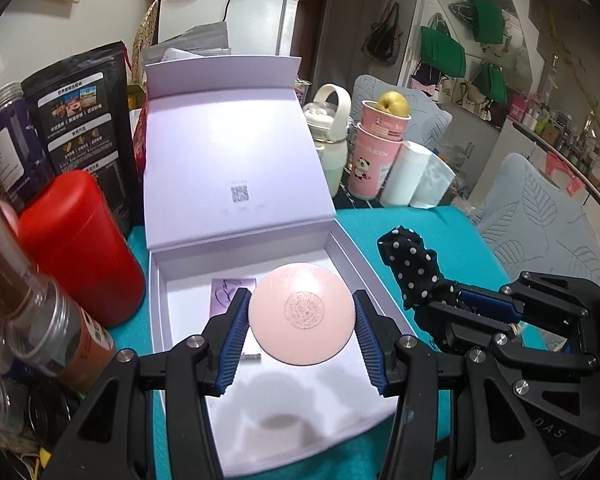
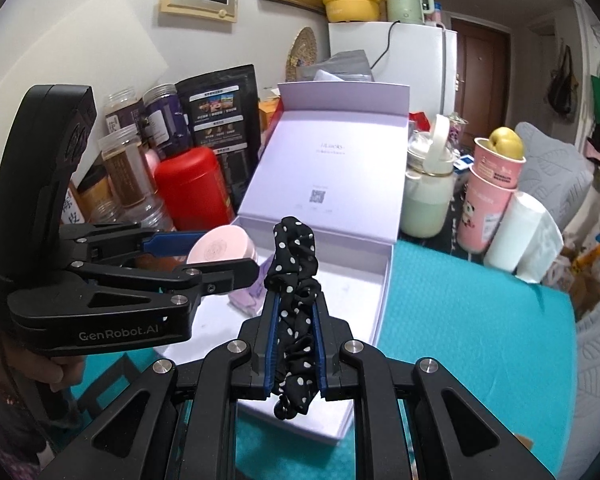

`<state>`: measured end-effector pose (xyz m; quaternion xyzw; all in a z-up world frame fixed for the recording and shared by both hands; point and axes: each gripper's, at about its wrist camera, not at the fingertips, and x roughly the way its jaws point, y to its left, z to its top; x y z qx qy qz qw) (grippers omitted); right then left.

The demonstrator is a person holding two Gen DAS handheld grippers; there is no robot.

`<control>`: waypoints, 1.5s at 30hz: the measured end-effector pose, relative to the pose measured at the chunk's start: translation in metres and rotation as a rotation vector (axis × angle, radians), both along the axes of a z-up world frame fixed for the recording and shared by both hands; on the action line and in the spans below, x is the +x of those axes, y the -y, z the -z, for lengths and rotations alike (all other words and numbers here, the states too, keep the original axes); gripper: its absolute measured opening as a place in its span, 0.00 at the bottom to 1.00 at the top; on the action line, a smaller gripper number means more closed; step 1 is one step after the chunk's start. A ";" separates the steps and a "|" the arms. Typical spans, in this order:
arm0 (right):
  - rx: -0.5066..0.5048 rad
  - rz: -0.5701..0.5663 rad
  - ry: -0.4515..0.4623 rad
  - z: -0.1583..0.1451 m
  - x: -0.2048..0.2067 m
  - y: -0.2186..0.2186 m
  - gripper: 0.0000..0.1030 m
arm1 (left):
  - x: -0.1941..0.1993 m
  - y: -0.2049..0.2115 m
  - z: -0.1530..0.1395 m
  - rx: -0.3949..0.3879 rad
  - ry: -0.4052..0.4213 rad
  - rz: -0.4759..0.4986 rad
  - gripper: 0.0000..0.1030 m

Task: Organize rigid objects
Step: 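Carry the pink compact and polka-dot scrunchie over the open gift box, then lower both items into the box and open both grippers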

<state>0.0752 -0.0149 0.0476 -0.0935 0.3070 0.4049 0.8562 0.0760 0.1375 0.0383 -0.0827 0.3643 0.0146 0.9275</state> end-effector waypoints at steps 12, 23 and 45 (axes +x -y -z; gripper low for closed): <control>-0.018 -0.016 -0.007 0.001 0.043 -0.017 0.15 | 0.040 -0.032 -0.011 0.012 0.037 -0.039 0.49; -0.022 0.033 -0.050 0.018 0.074 -0.032 0.15 | 0.067 -0.053 0.009 0.032 -0.014 -0.071 0.49; -0.101 0.083 -0.174 0.066 0.102 -0.048 0.15 | 0.108 -0.047 0.082 0.012 -0.268 -0.028 0.49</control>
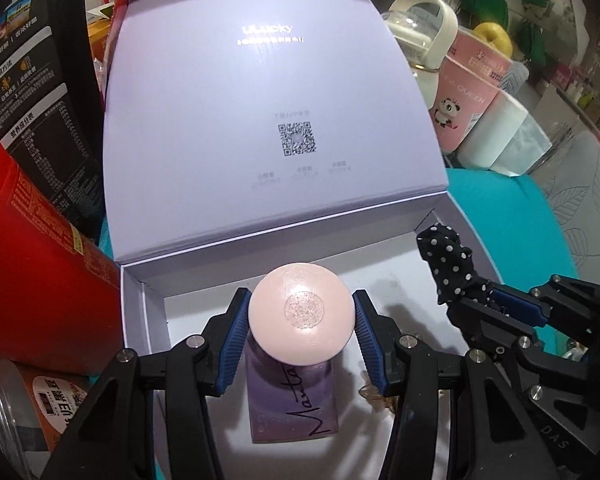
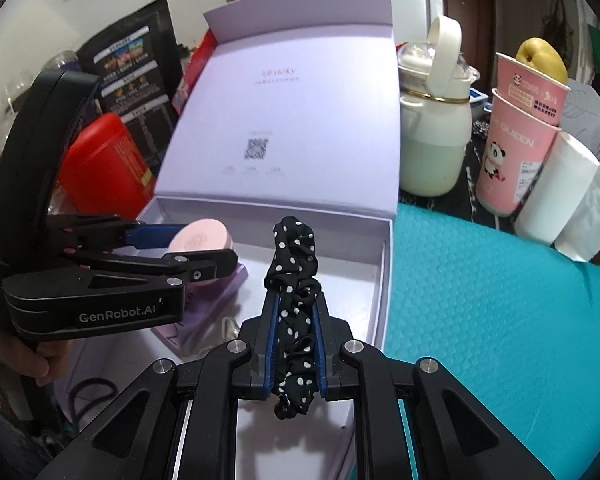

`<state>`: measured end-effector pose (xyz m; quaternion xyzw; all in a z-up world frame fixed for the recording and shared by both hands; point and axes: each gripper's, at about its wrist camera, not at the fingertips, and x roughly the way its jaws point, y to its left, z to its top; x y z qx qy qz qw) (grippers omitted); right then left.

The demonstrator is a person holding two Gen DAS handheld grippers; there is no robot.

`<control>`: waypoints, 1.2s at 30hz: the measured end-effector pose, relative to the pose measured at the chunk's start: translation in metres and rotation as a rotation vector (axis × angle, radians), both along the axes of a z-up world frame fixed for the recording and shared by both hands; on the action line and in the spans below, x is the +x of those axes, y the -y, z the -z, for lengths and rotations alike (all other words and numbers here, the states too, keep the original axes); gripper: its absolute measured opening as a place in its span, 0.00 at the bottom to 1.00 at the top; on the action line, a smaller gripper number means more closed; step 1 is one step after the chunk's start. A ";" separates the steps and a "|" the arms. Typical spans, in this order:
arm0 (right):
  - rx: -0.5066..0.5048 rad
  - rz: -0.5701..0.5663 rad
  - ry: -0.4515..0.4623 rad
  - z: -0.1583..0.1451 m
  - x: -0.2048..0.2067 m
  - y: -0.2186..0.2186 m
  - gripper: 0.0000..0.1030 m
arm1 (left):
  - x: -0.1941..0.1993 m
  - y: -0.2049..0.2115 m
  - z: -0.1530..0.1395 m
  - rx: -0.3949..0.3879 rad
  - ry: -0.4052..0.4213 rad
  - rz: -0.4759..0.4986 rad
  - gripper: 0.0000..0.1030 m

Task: Organize rigid objects
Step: 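Lower both items into the box and open both grippers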

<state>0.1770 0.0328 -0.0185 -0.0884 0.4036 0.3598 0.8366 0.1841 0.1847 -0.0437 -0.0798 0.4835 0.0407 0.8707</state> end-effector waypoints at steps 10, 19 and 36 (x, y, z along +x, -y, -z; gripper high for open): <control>-0.038 -0.031 -0.036 0.013 0.001 -0.007 0.15 | 0.006 0.002 0.013 0.002 -0.056 -0.001 0.49; -0.058 -0.013 -0.062 0.018 0.004 -0.004 0.18 | 0.013 0.004 0.024 0.010 -0.123 -0.019 0.49; -0.041 -0.003 -0.044 0.006 0.002 0.003 0.40 | 0.003 0.001 0.002 0.025 -0.105 -0.049 0.77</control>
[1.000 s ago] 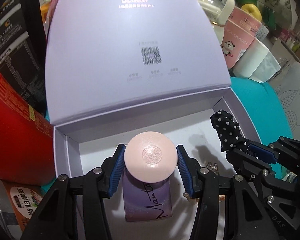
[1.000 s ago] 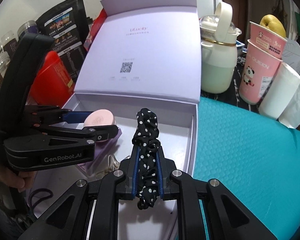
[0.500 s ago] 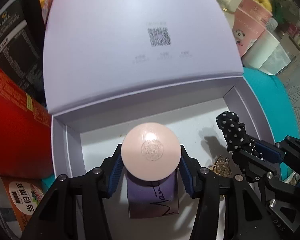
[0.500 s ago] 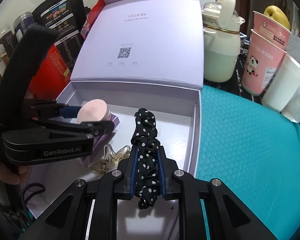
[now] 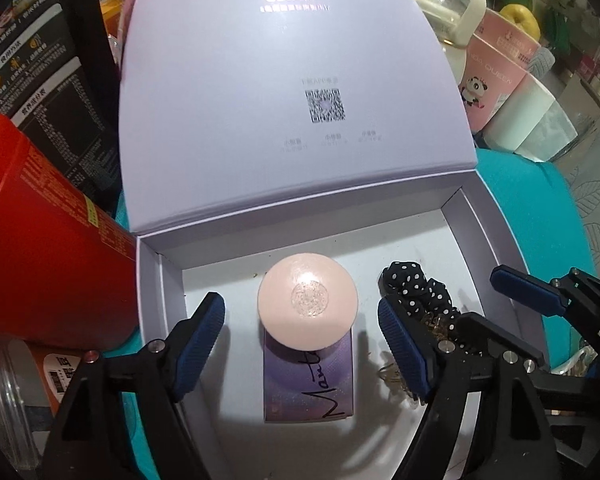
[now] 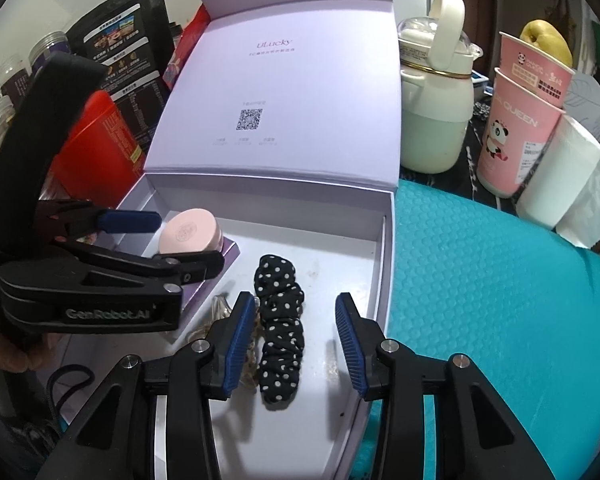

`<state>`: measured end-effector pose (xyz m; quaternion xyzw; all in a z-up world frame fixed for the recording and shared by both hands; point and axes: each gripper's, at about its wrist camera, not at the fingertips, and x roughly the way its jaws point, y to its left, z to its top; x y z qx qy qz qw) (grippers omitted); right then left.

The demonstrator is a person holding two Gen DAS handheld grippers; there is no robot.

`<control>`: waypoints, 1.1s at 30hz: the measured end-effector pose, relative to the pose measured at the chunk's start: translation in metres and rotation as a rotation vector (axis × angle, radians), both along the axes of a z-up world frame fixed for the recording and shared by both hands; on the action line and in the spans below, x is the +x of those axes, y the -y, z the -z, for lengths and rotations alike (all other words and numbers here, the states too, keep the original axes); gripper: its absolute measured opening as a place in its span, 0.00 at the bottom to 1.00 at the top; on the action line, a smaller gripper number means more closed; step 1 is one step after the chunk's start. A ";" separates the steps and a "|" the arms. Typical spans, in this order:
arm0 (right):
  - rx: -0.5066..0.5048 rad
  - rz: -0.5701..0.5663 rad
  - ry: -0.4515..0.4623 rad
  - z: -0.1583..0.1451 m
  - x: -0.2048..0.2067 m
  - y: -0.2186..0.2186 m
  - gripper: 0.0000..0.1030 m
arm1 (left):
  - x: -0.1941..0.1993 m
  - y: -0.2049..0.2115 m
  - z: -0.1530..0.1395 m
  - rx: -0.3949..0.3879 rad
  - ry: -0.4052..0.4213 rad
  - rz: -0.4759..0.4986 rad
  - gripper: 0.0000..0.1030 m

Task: Organize rigid objects
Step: 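Lower both items into the box and open both grippers, then withdraw both tools from the box back toward the remaining accessories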

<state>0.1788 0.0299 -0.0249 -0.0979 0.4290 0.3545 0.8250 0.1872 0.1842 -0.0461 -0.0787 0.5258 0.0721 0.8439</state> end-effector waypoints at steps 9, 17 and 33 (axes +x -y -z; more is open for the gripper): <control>0.023 0.023 0.016 -0.012 -0.006 0.004 0.48 | -0.016 0.009 -0.025 0.060 0.062 0.021 0.80; 0.028 0.050 0.038 -0.030 -0.019 0.017 0.54 | -0.026 0.009 -0.045 0.064 0.121 0.064 0.82; 0.051 0.129 0.119 -0.070 -0.065 0.060 0.55 | -0.060 0.054 -0.094 0.022 0.262 0.143 0.99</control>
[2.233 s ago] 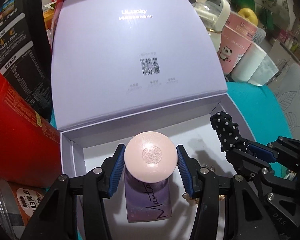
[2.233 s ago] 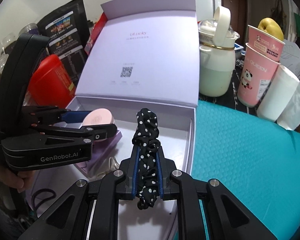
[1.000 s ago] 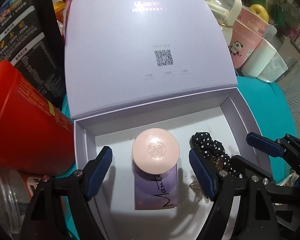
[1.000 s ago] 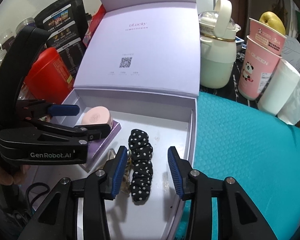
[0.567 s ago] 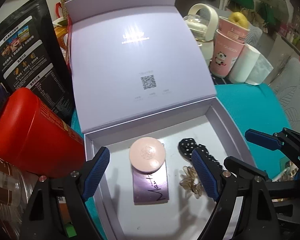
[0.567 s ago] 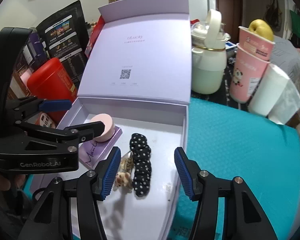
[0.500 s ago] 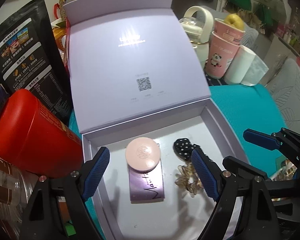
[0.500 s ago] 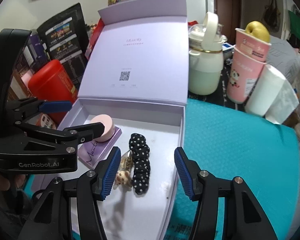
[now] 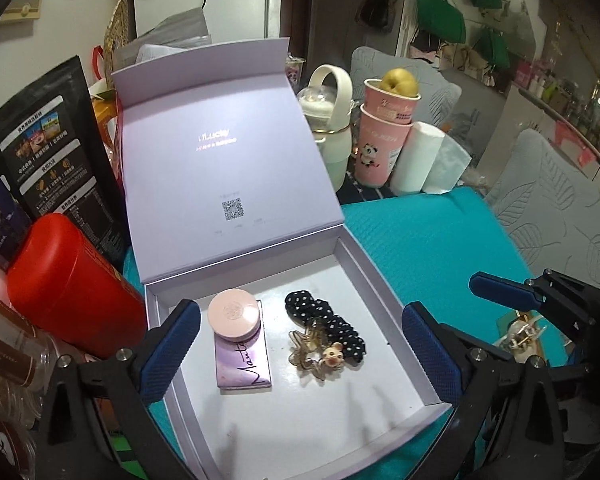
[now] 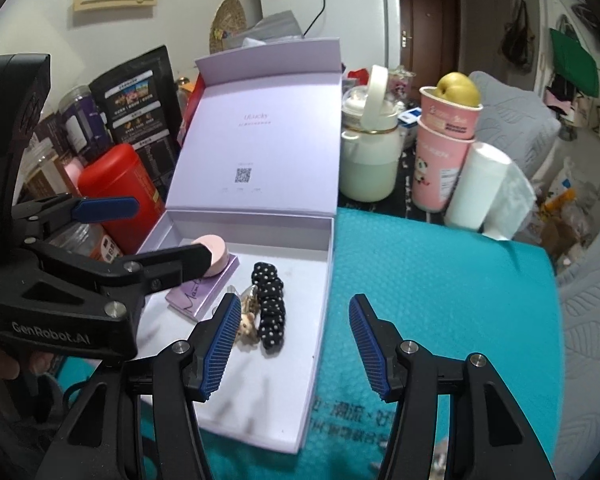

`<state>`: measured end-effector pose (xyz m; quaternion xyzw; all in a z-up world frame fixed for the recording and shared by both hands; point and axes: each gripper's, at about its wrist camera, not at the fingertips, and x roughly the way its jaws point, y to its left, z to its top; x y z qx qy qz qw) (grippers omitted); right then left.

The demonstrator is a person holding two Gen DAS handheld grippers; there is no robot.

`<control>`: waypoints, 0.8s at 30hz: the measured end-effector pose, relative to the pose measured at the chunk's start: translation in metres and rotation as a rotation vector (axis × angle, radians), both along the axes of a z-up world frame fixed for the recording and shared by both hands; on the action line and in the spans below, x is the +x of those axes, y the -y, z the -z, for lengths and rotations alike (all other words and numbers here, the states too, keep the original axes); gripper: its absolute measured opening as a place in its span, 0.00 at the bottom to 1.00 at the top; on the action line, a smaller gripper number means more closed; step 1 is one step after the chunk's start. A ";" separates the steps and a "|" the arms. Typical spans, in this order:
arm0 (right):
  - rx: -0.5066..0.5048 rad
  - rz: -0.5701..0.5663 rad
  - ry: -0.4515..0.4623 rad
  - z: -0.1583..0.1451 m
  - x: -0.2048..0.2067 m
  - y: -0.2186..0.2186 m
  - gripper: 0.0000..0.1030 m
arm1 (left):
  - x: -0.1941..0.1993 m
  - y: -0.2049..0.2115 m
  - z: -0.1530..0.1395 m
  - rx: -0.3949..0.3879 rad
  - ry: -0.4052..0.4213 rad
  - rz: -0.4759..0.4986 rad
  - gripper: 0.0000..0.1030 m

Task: Organize rigid objects
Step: 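Withdraw both tools from the box back toward the remaining accessories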

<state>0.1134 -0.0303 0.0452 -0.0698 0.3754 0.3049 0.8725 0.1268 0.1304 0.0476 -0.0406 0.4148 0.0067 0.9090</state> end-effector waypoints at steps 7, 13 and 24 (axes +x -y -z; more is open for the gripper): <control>0.017 0.025 0.044 -0.017 -0.022 0.022 0.58 | -0.018 0.013 -0.014 -0.001 0.034 0.020 0.99; 0.033 0.033 0.081 -0.028 -0.041 0.037 0.59 | -0.038 0.028 -0.027 -0.011 0.067 0.046 0.99; 0.040 0.061 0.117 -0.037 -0.072 0.060 0.61 | -0.073 0.048 -0.041 -0.015 0.120 0.073 0.99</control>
